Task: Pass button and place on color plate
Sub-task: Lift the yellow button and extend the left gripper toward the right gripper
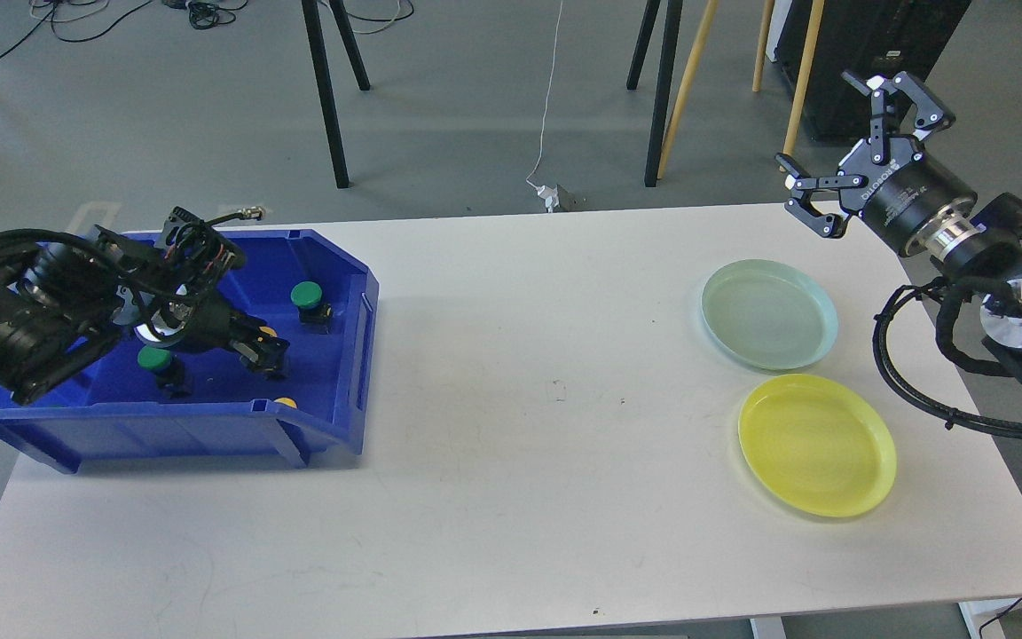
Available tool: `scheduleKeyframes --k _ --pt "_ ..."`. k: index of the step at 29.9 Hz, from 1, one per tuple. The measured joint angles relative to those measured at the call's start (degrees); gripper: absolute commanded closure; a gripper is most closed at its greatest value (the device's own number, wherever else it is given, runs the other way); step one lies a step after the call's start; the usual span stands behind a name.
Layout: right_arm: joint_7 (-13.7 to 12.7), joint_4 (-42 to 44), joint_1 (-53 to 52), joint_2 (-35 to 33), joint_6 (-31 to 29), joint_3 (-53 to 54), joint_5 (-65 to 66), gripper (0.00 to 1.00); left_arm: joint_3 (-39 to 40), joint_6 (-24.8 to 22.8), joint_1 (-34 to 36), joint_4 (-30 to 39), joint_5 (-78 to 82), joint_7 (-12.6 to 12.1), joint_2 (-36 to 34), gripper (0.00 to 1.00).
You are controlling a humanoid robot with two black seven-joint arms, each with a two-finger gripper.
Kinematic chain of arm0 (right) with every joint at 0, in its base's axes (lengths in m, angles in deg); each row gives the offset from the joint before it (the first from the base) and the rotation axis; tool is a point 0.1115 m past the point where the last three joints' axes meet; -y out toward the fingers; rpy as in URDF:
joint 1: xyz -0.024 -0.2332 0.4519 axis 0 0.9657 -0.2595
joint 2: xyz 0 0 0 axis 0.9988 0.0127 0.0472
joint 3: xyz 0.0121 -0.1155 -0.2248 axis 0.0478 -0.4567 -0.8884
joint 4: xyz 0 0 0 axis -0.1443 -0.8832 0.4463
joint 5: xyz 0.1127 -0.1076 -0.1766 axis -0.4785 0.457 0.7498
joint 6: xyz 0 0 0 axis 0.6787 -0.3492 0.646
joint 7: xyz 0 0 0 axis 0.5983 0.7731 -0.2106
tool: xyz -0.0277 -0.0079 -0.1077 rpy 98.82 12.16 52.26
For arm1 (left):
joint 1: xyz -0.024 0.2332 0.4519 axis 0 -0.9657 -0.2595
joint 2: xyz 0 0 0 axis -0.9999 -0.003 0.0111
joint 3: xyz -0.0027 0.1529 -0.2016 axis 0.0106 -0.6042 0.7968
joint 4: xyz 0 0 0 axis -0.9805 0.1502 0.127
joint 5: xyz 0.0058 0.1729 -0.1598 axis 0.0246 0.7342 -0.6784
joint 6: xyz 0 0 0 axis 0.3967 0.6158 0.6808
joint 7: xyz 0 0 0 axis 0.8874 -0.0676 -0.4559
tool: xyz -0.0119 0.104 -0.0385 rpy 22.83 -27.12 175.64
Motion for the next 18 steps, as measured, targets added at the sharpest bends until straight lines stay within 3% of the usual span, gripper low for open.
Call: scheduleKeyframes --k 6,13,16,18 --pt "0.0 -0.8 0.6 -0.6 0.0 0.4 0.0 0.0 2.8 -1.8 5.4 7.9 -2.0 0.0 -8.5 0.95" --pt "0.1 -11.0 2.9 -7.3 1.3 0.5 0.5 0.0 18.4 -3.5 4.4 25.4 -14.8 0.0 -21.2 0.95" --pt "0.1 -17.8 3.5 -13.0 3.1 0.1 1.2 0.0 23.2 -3.4 2.2 30.5 -26.7 0.0 -21.0 0.95" --pt "0.1 -22.1 4.7 -15.8 3.6 -0.2 3.0 0.0 25.1 -2.9 1.1 32.0 -34.6 0.0 -16.8 0.95"
